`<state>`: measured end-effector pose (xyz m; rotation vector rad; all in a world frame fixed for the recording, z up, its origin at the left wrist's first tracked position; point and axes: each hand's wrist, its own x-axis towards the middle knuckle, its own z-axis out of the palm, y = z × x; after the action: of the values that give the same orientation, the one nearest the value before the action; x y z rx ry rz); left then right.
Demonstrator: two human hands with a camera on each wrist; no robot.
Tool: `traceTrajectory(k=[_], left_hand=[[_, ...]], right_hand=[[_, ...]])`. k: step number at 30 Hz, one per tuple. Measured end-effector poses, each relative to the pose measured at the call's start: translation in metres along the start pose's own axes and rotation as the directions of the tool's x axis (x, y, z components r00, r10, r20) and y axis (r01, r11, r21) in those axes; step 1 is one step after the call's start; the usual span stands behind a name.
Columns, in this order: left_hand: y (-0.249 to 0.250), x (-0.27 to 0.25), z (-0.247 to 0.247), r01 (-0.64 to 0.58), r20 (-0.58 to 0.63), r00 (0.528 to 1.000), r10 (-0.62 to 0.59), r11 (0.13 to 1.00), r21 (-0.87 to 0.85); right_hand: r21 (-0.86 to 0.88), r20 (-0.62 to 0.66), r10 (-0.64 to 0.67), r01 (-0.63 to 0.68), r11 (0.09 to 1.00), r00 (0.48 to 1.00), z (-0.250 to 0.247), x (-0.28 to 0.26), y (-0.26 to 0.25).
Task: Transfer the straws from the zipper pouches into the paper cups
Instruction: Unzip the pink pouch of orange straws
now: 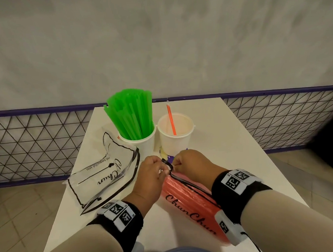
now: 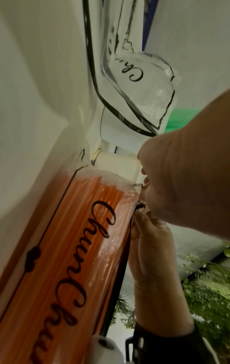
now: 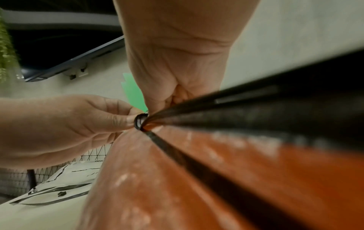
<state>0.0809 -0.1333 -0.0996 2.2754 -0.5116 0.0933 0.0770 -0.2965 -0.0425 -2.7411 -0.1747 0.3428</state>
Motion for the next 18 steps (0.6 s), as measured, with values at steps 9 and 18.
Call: traceTrajectory(k=[9, 18], left_hand=[[-0.006, -0.011, 0.0, -0.009, 0.004, 1.0, 0.009, 1.0, -0.005], [0.003, -0.015, 0.001, -0.027, -0.014, 1.0, 0.027, 0.999, -0.029]], right_hand=[[0.059, -0.108, 0.019, -0.013, 0.998, 0.994, 0.009, 0.0, 0.003], [0.111, -0.143, 0.054, -0.038, 0.993, 0.988, 0.013, 0.002, 0.008]])
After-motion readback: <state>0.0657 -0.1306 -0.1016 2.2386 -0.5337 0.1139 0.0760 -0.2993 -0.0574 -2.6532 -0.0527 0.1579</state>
